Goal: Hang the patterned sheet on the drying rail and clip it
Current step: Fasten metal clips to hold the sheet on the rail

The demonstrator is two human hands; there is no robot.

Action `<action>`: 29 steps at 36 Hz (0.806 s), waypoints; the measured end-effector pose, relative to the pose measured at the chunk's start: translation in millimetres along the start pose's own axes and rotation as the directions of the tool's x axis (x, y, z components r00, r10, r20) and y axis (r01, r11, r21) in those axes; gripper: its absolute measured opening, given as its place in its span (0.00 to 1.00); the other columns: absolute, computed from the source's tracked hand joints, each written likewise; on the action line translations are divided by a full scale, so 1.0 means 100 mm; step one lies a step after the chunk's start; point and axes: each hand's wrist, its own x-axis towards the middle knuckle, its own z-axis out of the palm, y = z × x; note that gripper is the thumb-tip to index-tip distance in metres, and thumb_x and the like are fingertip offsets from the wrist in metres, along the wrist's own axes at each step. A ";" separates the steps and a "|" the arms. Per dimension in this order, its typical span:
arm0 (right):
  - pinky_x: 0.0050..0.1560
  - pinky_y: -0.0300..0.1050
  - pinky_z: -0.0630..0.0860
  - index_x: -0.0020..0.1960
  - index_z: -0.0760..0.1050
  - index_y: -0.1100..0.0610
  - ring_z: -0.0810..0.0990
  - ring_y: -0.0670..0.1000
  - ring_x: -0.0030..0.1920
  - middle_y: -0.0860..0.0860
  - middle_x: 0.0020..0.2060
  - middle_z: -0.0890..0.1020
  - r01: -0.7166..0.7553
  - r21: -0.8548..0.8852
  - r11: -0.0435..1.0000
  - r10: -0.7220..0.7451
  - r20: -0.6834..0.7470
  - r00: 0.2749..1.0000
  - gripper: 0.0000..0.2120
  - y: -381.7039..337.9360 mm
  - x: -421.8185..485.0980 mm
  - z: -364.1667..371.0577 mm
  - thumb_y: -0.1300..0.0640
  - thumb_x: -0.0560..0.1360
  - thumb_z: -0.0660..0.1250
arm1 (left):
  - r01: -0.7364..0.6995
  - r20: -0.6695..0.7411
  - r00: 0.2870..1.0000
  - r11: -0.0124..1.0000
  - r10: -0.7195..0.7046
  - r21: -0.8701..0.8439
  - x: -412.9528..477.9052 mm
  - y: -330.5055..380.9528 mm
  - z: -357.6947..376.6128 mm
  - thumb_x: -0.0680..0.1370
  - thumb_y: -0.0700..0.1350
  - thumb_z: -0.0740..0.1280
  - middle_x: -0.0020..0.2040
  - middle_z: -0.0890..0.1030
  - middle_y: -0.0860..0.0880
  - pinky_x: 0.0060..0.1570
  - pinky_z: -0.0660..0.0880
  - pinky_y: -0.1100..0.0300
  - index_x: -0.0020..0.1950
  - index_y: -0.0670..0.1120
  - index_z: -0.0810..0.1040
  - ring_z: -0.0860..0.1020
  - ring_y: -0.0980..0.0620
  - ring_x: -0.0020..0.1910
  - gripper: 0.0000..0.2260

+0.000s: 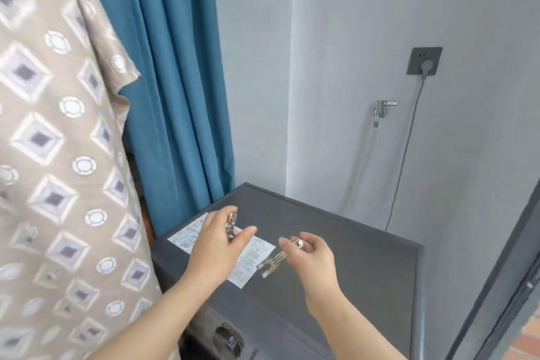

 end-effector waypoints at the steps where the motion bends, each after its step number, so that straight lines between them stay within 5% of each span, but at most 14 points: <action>1: 0.60 0.47 0.73 0.58 0.70 0.53 0.79 0.52 0.55 0.48 0.51 0.78 -0.002 0.027 1.000 0.002 0.020 1.000 0.22 -0.07 0.00 0.10 0.54 0.68 0.74 | -0.005 -0.023 1.000 1.000 0.005 0.017 0.03 0.02 -0.12 0.75 0.50 0.68 0.55 0.69 0.52 0.45 0.60 0.70 0.67 0.46 0.69 0.70 0.67 0.42 0.22; 5: 0.59 0.49 0.76 0.52 0.74 0.57 0.81 0.53 0.49 0.52 0.47 0.78 -0.021 0.159 0.987 0.004 0.108 0.994 0.15 -0.39 -0.03 0.51 0.57 0.68 0.74 | -0.015 -0.099 0.995 1.000 0.018 0.027 0.12 0.03 -0.61 0.76 0.49 0.66 0.59 0.70 0.50 0.54 0.64 0.64 0.70 0.47 0.66 0.71 0.54 0.58 0.24; 11: 0.39 0.38 0.73 0.55 0.72 0.55 0.79 0.48 0.41 0.49 0.44 0.79 0.053 0.211 0.976 -0.109 0.264 0.958 0.16 -0.92 -0.23 1.17 0.55 0.70 0.73 | -0.154 -0.265 0.949 0.985 0.171 0.082 0.29 0.08 -1.45 0.75 0.44 0.67 0.53 0.69 0.53 0.49 0.61 0.68 0.64 0.46 0.70 0.69 0.56 0.50 0.18; 16: 0.35 0.34 0.76 0.51 0.72 0.58 0.79 0.47 0.38 0.51 0.37 0.78 0.091 0.305 0.948 -0.199 0.343 0.918 0.12 -1.36 -0.34 1.67 0.56 0.71 0.71 | -0.218 -0.365 0.893 0.962 0.264 0.162 0.44 0.17 -2.10 0.73 0.51 0.64 0.51 0.70 0.54 0.43 0.61 0.70 0.57 0.48 0.73 0.70 0.62 0.44 0.14; 18: 0.35 0.34 0.79 0.52 0.72 0.61 0.81 0.50 0.41 0.54 0.39 0.79 0.079 0.385 0.920 -0.235 0.377 0.896 0.12 -1.52 -0.37 1.87 0.58 0.72 0.71 | -0.228 -0.381 0.879 0.955 0.286 0.190 0.51 0.15 -2.34 0.69 0.55 0.61 0.50 0.70 0.55 0.41 0.62 0.74 0.54 0.51 0.72 0.70 0.68 0.44 0.16; 23: 0.41 0.36 0.80 0.55 0.73 0.62 0.82 0.51 0.42 0.58 0.45 0.80 0.087 0.520 0.850 -0.332 0.401 0.854 0.14 -1.84 -0.42 2.29 0.59 0.72 0.70 | -0.252 -0.476 0.811 0.938 0.339 0.238 0.69 0.09 -2.77 0.71 0.54 0.64 0.47 0.69 0.58 0.41 0.61 0.70 0.53 0.51 0.72 0.70 0.61 0.42 0.14; 26: 0.48 0.39 0.79 0.51 0.72 0.58 0.83 0.50 0.41 0.59 0.49 0.81 0.120 0.573 0.811 -0.386 0.368 0.846 0.11 -2.01 -0.42 2.50 0.60 0.72 0.71 | -0.276 -0.515 0.778 0.933 0.358 0.231 0.82 0.08 -2.97 0.64 0.62 0.57 0.46 0.68 0.59 0.40 0.62 0.68 0.51 0.56 0.69 0.71 0.68 0.44 0.19; 29: 0.48 0.40 0.80 0.56 0.71 0.59 0.83 0.51 0.44 0.59 0.51 0.81 0.153 0.602 0.784 -0.432 0.352 0.830 0.15 -2.17 -0.41 2.69 0.59 0.72 0.71 | -0.304 -0.520 0.753 0.914 0.403 0.269 0.99 0.08 -3.12 0.69 0.56 0.61 0.48 0.69 0.56 0.43 0.60 0.69 0.54 0.51 0.73 0.70 0.67 0.43 0.16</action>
